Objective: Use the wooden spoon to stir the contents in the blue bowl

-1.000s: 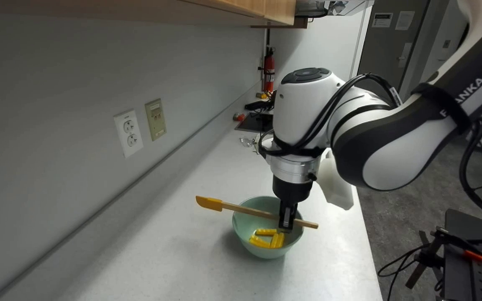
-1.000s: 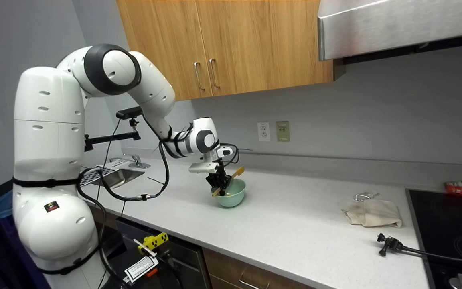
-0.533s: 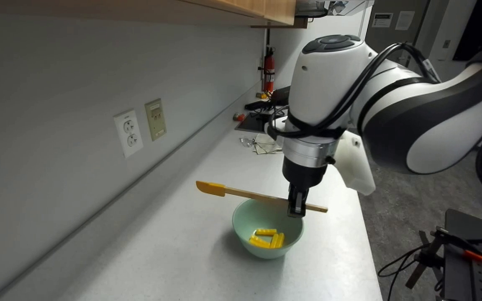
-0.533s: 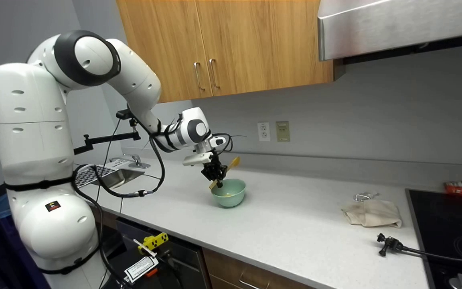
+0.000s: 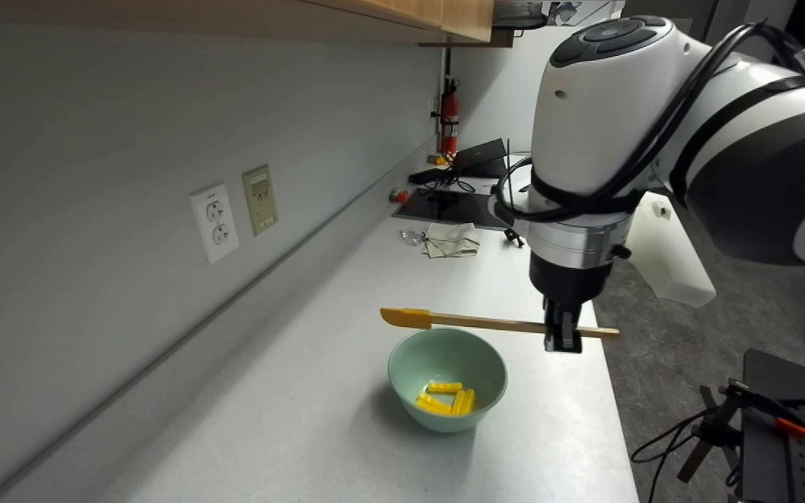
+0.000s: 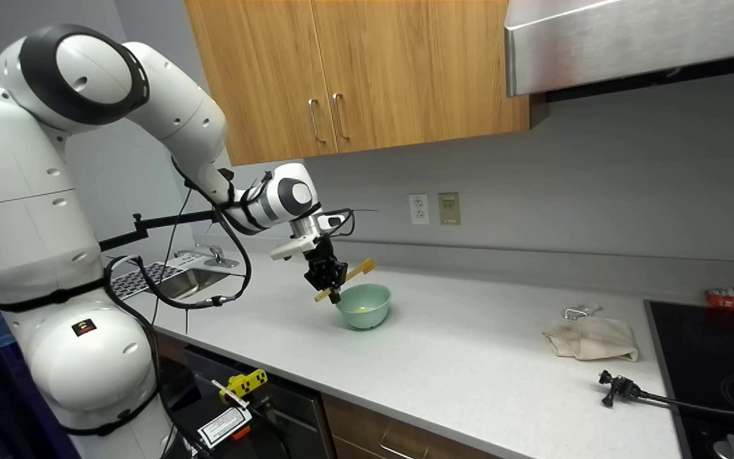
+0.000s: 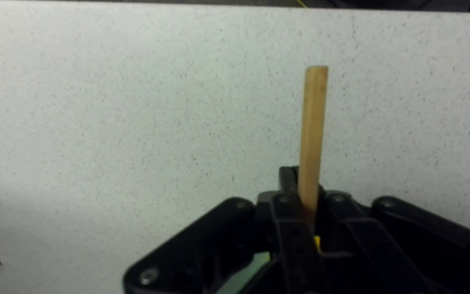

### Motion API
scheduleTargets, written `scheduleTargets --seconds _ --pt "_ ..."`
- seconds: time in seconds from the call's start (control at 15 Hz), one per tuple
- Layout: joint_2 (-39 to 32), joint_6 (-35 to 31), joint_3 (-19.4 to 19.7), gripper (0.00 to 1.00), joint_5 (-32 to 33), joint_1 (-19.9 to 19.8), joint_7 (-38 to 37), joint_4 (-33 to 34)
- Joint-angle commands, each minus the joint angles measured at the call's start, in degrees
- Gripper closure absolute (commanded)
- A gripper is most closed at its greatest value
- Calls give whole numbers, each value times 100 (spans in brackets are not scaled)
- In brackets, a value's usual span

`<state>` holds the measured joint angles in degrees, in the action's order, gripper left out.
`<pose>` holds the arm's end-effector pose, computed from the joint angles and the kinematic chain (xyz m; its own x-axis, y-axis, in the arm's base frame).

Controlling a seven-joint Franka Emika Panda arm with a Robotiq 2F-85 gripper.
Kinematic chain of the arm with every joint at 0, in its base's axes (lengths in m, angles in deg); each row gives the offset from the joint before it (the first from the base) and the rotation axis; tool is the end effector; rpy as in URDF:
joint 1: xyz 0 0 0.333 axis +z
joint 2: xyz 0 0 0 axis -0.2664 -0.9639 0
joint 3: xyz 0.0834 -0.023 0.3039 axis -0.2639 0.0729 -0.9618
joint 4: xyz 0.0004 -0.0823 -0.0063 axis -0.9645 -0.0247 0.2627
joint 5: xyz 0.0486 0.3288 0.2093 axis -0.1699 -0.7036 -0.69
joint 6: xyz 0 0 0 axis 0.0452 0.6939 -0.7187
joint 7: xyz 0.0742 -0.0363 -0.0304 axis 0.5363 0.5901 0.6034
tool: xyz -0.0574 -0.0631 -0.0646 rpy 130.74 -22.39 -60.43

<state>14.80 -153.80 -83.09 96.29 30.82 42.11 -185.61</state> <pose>0.4426 0.1955 0.3031 0.8904 0.4460 -0.0912 0.4536 -0.8524 0.2600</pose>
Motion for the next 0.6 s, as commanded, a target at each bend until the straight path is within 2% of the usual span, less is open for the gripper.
scheduleTargets --seconds 0.0,0.2,0.53 --pt "453 919 -229 98 -22 -29 127 -123" --pt "258 1466 -320 98 -206 -56 484 95" --pt "-434 1870 -293 98 -238 -111 1046 731"
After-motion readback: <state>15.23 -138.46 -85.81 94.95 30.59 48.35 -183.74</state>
